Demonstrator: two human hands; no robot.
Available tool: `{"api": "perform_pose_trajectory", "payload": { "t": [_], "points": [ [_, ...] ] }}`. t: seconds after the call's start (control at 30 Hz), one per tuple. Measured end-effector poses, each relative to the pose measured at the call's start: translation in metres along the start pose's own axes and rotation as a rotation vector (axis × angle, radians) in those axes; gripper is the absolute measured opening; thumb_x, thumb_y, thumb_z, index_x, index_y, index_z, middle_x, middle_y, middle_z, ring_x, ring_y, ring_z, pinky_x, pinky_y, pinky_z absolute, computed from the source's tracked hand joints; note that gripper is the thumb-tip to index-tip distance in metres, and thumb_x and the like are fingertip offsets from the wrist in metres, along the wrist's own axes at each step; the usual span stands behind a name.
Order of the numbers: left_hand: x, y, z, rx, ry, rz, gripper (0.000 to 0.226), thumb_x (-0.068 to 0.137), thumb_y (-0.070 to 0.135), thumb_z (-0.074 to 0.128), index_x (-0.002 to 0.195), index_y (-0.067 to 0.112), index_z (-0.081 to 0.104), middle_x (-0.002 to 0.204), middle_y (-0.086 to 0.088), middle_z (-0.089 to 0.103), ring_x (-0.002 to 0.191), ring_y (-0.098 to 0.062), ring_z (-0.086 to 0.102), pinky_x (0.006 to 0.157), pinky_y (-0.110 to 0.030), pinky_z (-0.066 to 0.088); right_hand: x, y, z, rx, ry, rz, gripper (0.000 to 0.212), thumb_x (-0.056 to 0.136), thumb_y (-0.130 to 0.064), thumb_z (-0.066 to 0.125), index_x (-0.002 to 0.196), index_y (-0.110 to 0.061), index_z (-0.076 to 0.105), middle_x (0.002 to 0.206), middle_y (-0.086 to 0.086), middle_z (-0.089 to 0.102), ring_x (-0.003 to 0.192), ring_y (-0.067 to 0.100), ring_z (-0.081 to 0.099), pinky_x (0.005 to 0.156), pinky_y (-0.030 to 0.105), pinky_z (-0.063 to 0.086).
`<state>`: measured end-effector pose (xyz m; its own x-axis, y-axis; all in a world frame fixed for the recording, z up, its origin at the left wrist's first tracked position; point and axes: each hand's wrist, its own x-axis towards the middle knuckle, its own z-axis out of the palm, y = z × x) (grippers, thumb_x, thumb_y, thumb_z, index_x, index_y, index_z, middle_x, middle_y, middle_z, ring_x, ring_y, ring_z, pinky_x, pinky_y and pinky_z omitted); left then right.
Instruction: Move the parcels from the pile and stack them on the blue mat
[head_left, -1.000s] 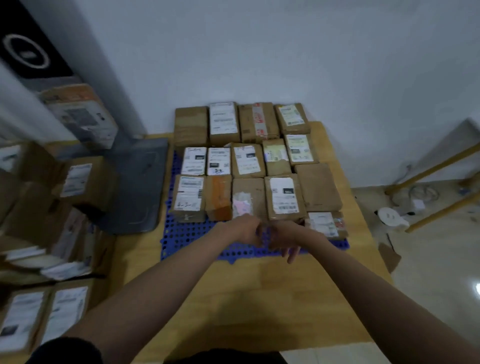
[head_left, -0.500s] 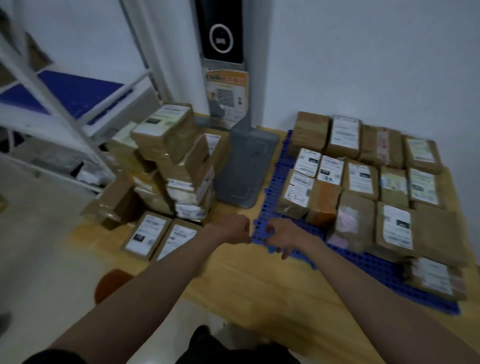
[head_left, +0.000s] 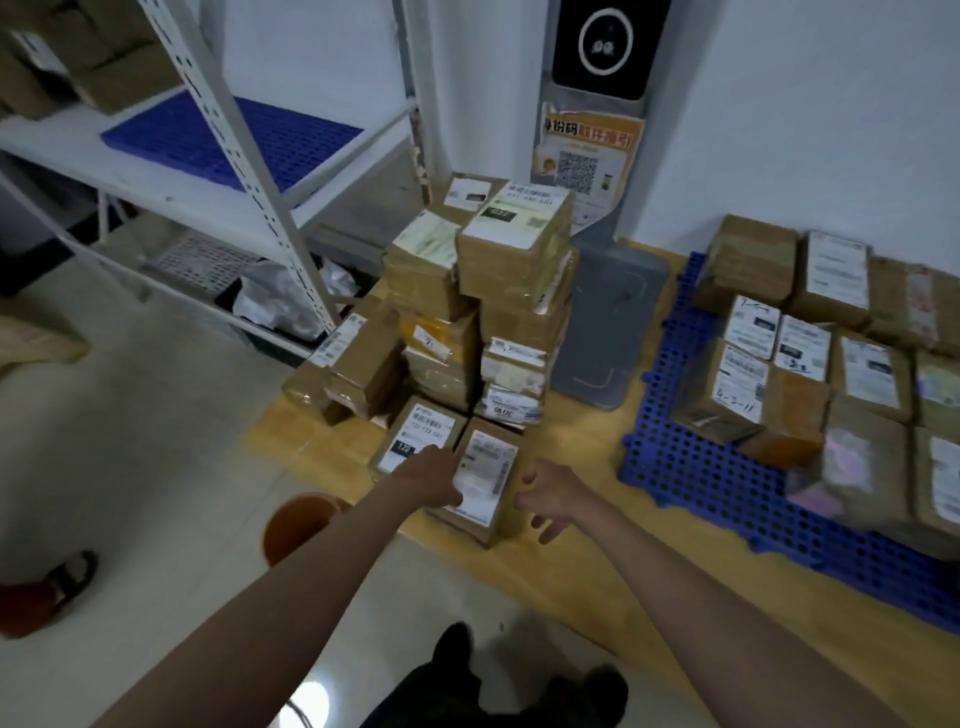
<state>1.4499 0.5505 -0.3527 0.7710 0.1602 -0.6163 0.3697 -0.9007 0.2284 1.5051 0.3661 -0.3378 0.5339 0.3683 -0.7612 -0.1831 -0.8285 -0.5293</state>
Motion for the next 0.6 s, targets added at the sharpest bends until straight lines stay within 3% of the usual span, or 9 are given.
{"api": "perform_pose_trajectory", "payload": {
  "t": [0.13,0.3,0.43,0.5,0.6],
  "points": [
    [0.006,-0.02,0.012,-0.062,-0.007,0.032,0.061,0.08,0.031,0.074,0.13,0.006,0.049,0.127,-0.011,0.054,0.113,-0.026,0.054,0.084,-0.03,0.044,0.008,-0.003,0.033,0.081,0.013,0.067,0.06,0.088,-0.024,0.066,0.139,-0.016,0.035,0.124,0.006,0.048,0.098,0.026,0.062,0.063,0.038,0.061],
    [0.016,-0.02,0.014,-0.107,-0.031,0.046,0.053,0.078,0.026,0.077,0.12,0.004,0.054,0.119,-0.012,0.06,0.105,-0.025,0.059,0.073,-0.025,0.045,0.021,0.0,0.055,0.196,0.071,0.13,0.07,0.092,-0.015,0.062,0.146,-0.01,0.018,0.137,0.011,0.047,0.113,0.026,0.055,0.074,0.033,0.059],
    [0.02,-0.016,0.019,-0.129,-0.055,0.052,0.07,0.075,0.027,0.081,0.131,0.002,0.047,0.129,-0.013,0.052,0.116,-0.027,0.055,0.091,-0.032,0.05,0.026,0.001,0.062,0.319,0.124,0.174,0.082,0.092,-0.012,0.061,0.15,-0.008,0.003,0.137,0.015,0.048,0.116,0.029,0.056,0.083,0.036,0.056],
    [0.02,-0.015,0.019,-0.12,-0.065,0.068,0.077,0.074,0.028,0.083,0.134,0.002,0.044,0.133,-0.014,0.048,0.12,-0.027,0.051,0.097,-0.035,0.048,0.027,0.001,0.062,0.348,0.142,0.183,0.079,0.09,-0.01,0.063,0.149,-0.008,0.009,0.137,0.014,0.048,0.117,0.03,0.055,0.082,0.035,0.056],
    [0.019,-0.013,0.019,-0.117,-0.095,0.092,0.077,0.07,0.028,0.085,0.133,0.007,0.045,0.133,-0.01,0.049,0.123,-0.025,0.048,0.099,-0.035,0.047,0.024,0.003,0.058,0.348,0.154,0.177,0.056,0.084,-0.004,0.066,0.132,-0.009,0.036,0.132,0.013,0.052,0.113,0.029,0.057,0.08,0.037,0.058]
  ]
}}
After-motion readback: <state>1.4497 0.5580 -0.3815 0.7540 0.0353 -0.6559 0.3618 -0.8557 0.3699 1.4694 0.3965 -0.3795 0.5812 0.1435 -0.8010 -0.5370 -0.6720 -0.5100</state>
